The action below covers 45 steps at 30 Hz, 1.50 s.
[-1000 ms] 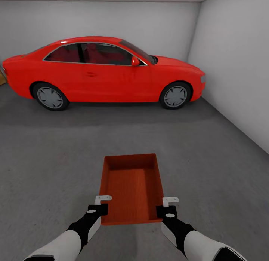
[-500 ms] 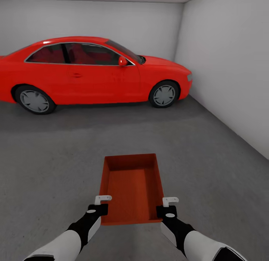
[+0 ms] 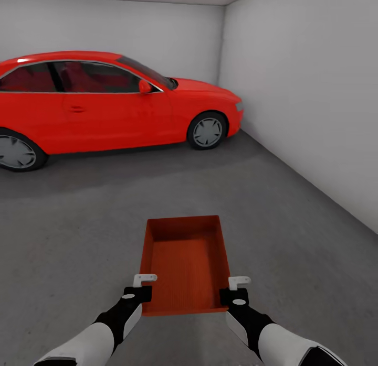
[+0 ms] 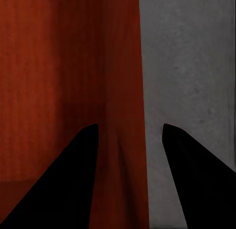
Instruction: Move the two storage containers from the living room to the garage. In the garage, place one container on the floor and stack the other container on top of it (either order is fine).
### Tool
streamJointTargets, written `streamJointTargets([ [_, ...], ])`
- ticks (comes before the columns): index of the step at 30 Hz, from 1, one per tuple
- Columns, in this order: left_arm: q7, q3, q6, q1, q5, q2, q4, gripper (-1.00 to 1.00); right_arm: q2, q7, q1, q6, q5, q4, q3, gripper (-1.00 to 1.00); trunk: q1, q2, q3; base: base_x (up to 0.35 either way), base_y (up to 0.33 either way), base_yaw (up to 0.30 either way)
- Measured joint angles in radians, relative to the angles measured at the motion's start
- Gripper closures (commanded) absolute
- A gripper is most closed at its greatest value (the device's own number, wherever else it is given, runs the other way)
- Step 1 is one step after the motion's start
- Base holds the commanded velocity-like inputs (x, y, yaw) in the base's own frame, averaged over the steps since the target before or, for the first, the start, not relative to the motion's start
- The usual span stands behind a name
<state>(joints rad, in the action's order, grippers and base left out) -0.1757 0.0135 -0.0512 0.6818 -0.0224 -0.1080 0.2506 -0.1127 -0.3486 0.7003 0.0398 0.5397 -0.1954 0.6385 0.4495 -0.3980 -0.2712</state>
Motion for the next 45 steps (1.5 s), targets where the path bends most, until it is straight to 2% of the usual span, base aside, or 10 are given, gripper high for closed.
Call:
streamJointTargets([
  [45, 0.0, -0.002, 0.0, 0.0, 0.002, 0.0, 0.0, 1.0, 0.0, 0.0, 0.0, 0.0, 0.0, 0.0, 0.0, 1.0, 0.0, 0.0, 0.0, 0.0, 0.0, -0.289],
])
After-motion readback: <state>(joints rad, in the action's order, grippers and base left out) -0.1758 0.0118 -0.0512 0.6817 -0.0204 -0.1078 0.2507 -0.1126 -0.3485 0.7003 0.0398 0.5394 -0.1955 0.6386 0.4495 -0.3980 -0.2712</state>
